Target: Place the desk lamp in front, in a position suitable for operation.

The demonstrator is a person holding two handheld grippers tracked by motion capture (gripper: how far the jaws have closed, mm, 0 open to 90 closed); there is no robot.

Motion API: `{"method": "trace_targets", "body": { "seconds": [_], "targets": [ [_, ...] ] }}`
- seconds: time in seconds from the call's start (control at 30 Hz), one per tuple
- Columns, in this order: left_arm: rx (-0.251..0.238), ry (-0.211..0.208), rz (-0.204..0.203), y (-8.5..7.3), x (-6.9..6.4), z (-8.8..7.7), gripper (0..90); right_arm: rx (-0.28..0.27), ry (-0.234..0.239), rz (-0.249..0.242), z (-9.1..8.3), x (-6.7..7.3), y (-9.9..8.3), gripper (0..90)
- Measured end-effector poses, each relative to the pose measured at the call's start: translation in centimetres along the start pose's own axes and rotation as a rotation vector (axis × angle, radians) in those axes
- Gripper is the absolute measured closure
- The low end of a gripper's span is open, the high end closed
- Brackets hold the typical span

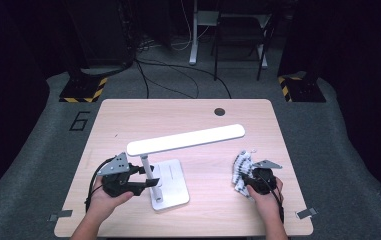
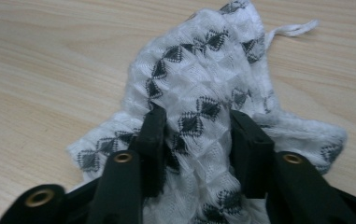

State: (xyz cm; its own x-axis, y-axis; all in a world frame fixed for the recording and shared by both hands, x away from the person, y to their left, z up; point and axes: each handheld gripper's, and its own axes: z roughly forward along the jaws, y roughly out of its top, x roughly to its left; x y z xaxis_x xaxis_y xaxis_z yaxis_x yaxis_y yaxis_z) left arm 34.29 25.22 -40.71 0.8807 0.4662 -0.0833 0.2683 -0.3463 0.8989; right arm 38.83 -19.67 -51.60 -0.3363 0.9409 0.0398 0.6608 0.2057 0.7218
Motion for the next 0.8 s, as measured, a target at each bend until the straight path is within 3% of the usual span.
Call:
{"method": "trace_targets", "body": {
  "seconds": [0.07,0.3,0.33,0.63,0.73,0.8],
  "targets": [
    [-0.004,-0.005,0.001,0.0,0.0,0.0,50.6,-0.006,0.018,-0.002,0.0,0.2,0.1,67.5],
    [-0.008,-0.005,0.001,0.0,0.0,0.1,50.6,0.001,0.016,-0.02,0.0,0.2,0.1,66.6],
    [-0.006,-0.004,0.002,0.0,0.0,0.1,50.6,0.009,0.007,0.003,0.0,0.4,0.2,65.3],
    [-0.005,-0.005,0.006,0.0,0.0,0.0,50.6,0.02,0.025,-0.02,0.2,1.5,0.5,63.9],
    [-0.008,-0.005,0.008,-0.1,0.0,0.0,50.7,0.014,0.065,-0.043,-0.1,1.8,0.6,70.2],
    [-0.011,-0.006,0.012,-0.1,0.0,0.0,50.8,-0.029,0.109,-0.03,-0.7,2.2,0.8,73.0]
  ]
}}
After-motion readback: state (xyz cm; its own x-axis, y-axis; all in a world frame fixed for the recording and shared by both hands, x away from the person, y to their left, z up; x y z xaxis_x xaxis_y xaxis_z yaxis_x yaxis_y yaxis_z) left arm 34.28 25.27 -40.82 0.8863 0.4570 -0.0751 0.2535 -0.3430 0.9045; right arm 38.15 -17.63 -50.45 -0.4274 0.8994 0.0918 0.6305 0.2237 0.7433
